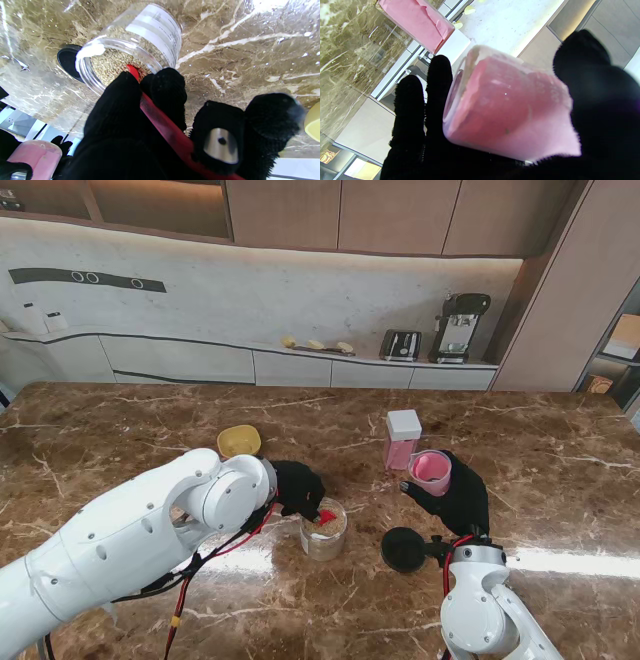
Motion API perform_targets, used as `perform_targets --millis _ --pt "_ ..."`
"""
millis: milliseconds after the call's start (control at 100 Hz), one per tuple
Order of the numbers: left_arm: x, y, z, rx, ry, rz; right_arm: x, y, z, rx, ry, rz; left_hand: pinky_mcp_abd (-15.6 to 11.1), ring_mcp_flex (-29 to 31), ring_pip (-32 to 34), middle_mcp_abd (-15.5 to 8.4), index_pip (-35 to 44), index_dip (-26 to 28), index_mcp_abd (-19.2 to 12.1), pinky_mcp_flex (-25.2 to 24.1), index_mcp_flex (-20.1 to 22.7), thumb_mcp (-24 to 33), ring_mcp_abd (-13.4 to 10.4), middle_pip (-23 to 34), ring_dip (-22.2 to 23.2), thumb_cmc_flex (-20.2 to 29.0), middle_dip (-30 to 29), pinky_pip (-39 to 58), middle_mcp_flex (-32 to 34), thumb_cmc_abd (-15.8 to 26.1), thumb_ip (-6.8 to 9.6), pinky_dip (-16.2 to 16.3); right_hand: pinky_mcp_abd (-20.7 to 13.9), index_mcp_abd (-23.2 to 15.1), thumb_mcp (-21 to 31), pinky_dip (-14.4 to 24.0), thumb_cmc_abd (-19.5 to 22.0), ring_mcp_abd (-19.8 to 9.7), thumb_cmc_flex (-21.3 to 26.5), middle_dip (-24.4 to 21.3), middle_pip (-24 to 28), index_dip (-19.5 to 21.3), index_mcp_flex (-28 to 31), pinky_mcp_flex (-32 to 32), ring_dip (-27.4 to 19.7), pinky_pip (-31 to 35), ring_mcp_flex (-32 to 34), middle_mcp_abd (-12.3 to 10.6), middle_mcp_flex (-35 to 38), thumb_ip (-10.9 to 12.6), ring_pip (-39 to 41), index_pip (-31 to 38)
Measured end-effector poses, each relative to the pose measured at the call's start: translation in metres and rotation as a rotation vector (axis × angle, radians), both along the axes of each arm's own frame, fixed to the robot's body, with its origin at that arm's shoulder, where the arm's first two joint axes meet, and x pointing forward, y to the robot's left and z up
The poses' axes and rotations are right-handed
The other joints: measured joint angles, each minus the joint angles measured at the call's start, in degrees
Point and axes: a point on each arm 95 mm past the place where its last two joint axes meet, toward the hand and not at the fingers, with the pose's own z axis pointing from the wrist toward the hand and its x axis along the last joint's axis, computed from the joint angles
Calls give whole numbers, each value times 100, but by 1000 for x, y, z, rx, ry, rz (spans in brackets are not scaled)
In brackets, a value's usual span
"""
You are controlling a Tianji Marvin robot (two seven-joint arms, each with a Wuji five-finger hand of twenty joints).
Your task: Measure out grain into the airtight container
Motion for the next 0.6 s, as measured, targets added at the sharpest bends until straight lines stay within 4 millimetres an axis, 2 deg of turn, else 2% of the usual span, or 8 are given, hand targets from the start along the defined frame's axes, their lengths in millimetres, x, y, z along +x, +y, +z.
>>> perform_targets --millis 150,600 --pt "1 2 -2 -15 33 23 0 0 0 0 1 -1 -18 0 0 -42 -69 88 -60 -57 -3 -112 -3 0 0 4 278 20 0 60 0 0 0 0 0 0 0 0 0 -2 1 0 0 -48 0 -14 -1 0 0 0 -2 0" --pt "5 11 -6 -95 129 108 0 0 0 -1 5 -3 -71 0 1 -133 -73 209 -202 -128 -65 -295 -48 0 0 7 370 90 0 127 0 41 0 0 1 -1 0 -35 0 -43 22 0 -1 -62 0 -154 -16 0 -22 0 -74 0"
